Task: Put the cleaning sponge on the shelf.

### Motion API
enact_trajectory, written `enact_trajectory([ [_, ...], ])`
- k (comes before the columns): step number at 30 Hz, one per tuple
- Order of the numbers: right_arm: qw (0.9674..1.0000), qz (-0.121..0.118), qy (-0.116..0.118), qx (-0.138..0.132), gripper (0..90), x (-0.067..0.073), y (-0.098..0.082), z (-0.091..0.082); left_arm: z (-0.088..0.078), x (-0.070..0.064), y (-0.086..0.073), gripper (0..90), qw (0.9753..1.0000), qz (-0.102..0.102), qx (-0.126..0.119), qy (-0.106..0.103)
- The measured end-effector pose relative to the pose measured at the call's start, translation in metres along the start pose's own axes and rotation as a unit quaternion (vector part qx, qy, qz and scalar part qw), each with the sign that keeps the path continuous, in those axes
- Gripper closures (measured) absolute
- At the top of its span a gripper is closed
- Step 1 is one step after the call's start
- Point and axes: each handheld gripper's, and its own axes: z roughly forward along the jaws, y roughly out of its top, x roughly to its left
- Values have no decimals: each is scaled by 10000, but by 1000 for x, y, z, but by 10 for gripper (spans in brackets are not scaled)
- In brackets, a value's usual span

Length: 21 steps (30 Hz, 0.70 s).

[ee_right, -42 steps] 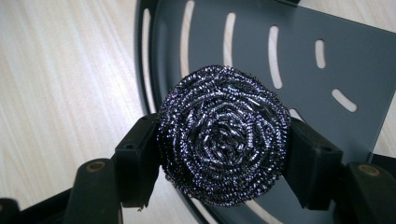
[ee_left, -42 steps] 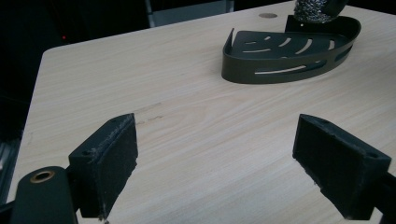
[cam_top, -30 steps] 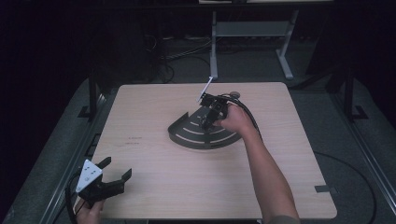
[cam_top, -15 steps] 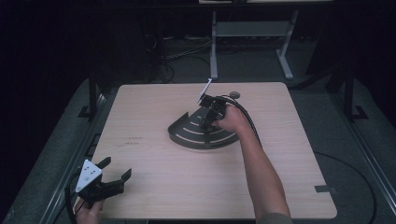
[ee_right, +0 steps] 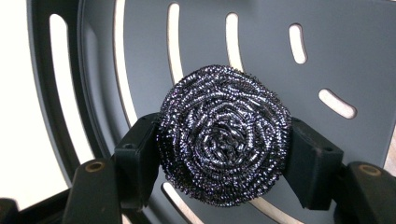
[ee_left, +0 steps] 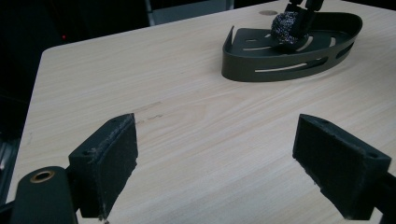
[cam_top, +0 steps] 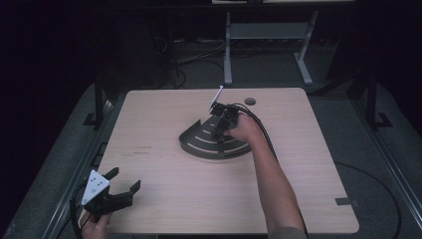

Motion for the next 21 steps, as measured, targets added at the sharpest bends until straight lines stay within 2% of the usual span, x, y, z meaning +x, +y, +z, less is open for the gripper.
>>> enact_trajectory([
  [6, 10000, 6, -22, 10, 336, 1, 2, 3, 0, 0, 0, 132, 10000, -15, -4, -8],
  [12, 9998, -29, -48, 175, 335, 2, 3, 11, 0, 0, 0, 132, 10000, -8, -16, -12],
  [15, 9998, 1, -42, 172, 334, 2, 2, 13, 0, 1, 0, 132, 10000, -45, -28, -11],
  [21, 9998, 36, -30, 206, 330, 3, 2, 18, 0, -1, 1, 132, 10000, 5, -19, 4],
])
